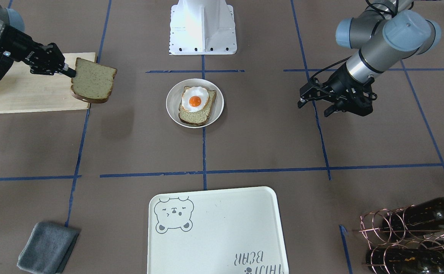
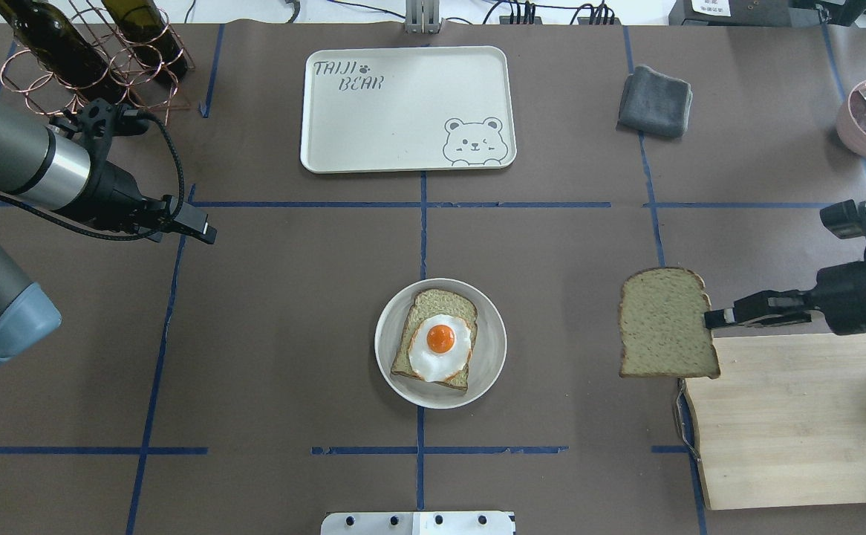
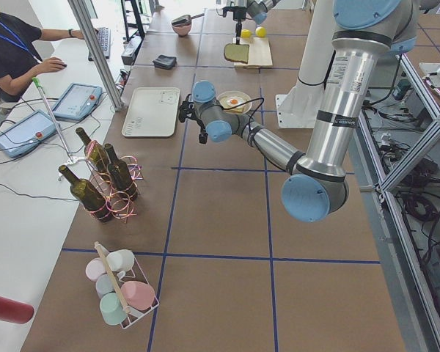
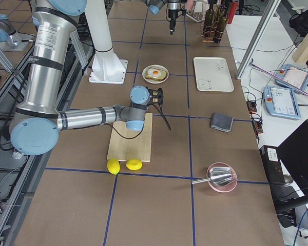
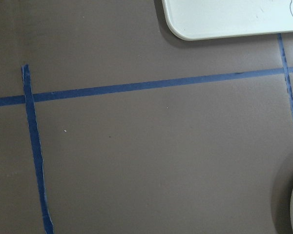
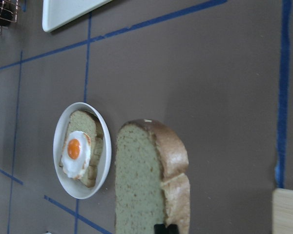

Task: Make sandwich and place on tray
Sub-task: 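Carry the bread slice with the right gripper and lay it over the egg toast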

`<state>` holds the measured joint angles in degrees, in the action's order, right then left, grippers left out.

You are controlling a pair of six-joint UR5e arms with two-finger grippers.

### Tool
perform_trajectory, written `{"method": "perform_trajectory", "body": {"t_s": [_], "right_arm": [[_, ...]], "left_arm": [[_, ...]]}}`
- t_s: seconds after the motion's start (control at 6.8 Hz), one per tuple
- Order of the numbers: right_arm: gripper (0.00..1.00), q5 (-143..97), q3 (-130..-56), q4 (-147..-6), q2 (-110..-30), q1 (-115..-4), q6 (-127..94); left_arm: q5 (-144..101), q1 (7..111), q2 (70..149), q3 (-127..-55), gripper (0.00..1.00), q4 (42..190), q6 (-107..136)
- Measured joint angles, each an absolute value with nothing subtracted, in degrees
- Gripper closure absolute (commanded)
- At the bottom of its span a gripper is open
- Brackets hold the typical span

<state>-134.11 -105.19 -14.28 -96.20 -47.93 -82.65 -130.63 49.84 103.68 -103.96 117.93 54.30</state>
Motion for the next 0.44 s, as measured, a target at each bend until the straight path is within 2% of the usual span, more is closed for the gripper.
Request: {"method": "perform_trajectory", "body": {"t_s": [0.44], "right_arm": [[1.0,-130.21,-98.94,-17.31,-79.07,-45.15,-91.62]], "left_arm": [[-130.69,49.83,104.63,-103.37,0.0,117.93,54.32]]}}
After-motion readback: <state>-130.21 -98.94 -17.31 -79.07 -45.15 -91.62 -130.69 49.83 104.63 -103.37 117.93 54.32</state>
